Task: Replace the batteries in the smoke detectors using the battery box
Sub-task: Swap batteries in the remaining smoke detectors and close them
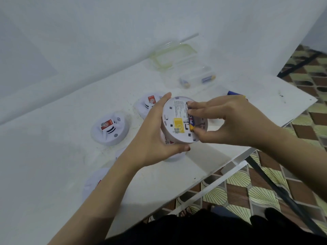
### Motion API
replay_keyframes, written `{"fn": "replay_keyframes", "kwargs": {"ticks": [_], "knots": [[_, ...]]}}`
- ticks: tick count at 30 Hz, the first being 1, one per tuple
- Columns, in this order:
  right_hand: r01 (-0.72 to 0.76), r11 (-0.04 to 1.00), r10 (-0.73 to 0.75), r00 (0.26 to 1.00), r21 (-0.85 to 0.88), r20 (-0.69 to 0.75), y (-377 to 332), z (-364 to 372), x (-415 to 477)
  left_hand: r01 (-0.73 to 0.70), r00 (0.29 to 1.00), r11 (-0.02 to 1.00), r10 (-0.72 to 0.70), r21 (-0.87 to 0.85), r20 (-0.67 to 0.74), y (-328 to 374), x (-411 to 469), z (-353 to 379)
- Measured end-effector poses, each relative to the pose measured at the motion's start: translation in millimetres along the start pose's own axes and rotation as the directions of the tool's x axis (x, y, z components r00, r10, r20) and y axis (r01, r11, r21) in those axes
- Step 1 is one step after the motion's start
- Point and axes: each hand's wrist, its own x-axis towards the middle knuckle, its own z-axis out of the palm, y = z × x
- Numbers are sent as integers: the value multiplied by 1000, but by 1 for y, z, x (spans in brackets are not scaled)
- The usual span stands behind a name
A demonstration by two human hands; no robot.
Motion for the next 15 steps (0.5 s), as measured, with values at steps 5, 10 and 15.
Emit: {"fn": "replay_keyframes", "kwargs": {"ticks": [5, 10, 15], "knots": [[26, 999, -27, 999, 35, 27, 3, -5, 4, -31, 999, 997, 29, -71, -27, 3, 5, 0], [10, 996, -20, 994, 93, 108, 20, -14, 9, -69, 997, 995, 66, -78, -37, 2, 15, 7], [-12, 984, 22, 998, 178, -54, 36, -19, 12, -96, 994, 993, 92, -74, -64, 6, 33, 11]]}}
